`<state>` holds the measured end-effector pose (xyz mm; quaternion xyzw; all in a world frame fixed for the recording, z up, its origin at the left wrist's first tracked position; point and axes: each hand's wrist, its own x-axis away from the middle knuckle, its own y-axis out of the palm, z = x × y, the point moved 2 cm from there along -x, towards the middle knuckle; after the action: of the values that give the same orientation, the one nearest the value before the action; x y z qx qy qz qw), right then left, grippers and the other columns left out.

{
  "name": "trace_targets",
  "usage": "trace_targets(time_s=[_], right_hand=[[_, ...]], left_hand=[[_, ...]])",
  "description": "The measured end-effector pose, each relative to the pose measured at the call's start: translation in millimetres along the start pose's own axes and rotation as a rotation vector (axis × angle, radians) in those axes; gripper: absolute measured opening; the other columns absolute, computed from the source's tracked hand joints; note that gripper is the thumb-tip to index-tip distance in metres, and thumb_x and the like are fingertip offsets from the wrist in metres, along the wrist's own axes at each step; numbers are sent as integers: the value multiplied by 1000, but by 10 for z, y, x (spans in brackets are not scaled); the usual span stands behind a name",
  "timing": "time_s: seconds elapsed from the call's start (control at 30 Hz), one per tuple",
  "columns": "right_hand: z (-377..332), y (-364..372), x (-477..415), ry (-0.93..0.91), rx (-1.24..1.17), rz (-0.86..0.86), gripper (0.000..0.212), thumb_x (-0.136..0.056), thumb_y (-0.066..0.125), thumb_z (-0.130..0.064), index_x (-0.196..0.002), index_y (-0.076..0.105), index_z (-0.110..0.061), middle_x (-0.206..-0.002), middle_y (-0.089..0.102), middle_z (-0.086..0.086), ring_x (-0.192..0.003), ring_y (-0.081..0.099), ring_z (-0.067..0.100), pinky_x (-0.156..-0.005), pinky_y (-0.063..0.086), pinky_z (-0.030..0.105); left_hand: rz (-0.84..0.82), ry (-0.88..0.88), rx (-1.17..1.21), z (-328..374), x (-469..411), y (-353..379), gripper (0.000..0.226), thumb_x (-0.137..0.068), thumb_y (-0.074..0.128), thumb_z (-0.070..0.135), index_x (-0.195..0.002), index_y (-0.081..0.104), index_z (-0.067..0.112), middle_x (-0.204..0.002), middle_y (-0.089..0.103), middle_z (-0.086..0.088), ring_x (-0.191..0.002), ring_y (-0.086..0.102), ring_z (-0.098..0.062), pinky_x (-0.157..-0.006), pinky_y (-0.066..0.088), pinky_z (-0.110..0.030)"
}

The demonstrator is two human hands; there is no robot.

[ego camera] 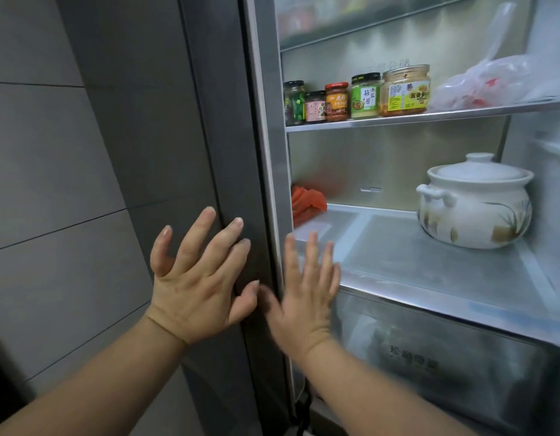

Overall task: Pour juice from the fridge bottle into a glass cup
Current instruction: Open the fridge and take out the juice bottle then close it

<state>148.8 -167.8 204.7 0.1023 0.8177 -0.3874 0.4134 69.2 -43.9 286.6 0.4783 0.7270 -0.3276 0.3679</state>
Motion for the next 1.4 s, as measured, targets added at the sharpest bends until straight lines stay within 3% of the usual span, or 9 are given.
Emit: trace_targets(time_s=[0.2,0.33,0.43,0.5,0.6,0.7,0.83,1.2,1.4], right_hand=[[-269,115,-60,102,-92,-224,82,-78,1,-61,-145,-33,-28,-161,-22,6,-142,-32,29,-114,-18,47],[-354,304,7,138,-154,-254,74,-94,24,-52,-156,-1,-20,-163,-11,2,-149,-13,27,-119,-1,52],[-479,237,138,-114,-181,-426,57,-100,11,-44,-152,12,-21,-160,18,6,-149,8,29,-120,9,46],[-518,114,216,-240,-144,-300,57,-98,8,-50,-145,25,-23,-149,38,14,-139,26,36,-113,19,47],[-541,76,300,-367,-216,53,53,-92,29,-59,-130,46,-26,-141,37,8,-135,29,29,-108,24,44],[-653,93,344,-497,-209,168,60,-87,38,-60,-138,36,-30,-147,26,2,-138,26,26,-107,25,44],[-779,199,126,-403,-277,140,72,-84,40,-60,-149,23,-31,-151,26,4,-140,24,28,-110,22,46],[-1708,264,-741,-248,-734,-91,85,-81,36,-68,-153,9,-31,-163,12,4,-150,2,22,-118,9,54],[-2121,267,-1219,-239,-891,-288,95,-73,47,-75,-151,6,-41,-158,25,-5,-144,26,19,-114,27,52]], left_hand=[[-159,-296,58,256,-266,-295,60,-72,56,48,-125,57,21,-143,34,-8,-141,18,-34,-111,12,-55],[-173,-276,85,440,-553,-404,66,-73,62,42,-136,52,24,-155,29,-10,-145,11,-34,-114,8,-56],[-234,-238,95,479,-687,-406,72,-69,51,41,-139,49,25,-157,25,-9,-147,7,-32,-115,2,-55],[-266,-273,74,387,-728,-375,79,-66,54,45,-142,44,26,-159,21,-9,-147,5,-31,-115,-1,-54],[-296,-394,49,127,-700,-367,86,-68,57,49,-147,34,26,-161,9,-9,-147,-3,-29,-114,-6,-53],[-280,-493,36,-194,-557,-437,86,-72,59,46,-150,28,26,-161,6,-12,-147,-4,-31,-113,-3,-59],[-195,-504,-41,-577,-276,-595,75,-80,53,42,-148,30,19,-158,15,-19,-144,9,-43,-107,14,-71],[-159,-540,-151,-1353,241,-818,77,-79,57,32,-148,30,12,-155,15,-25,-143,10,-45,-116,11,-56],[-184,-613,-164,-1411,286,-787,85,-76,52,46,-150,28,12,-157,12,-21,-144,8,-40,-114,7,-60]])
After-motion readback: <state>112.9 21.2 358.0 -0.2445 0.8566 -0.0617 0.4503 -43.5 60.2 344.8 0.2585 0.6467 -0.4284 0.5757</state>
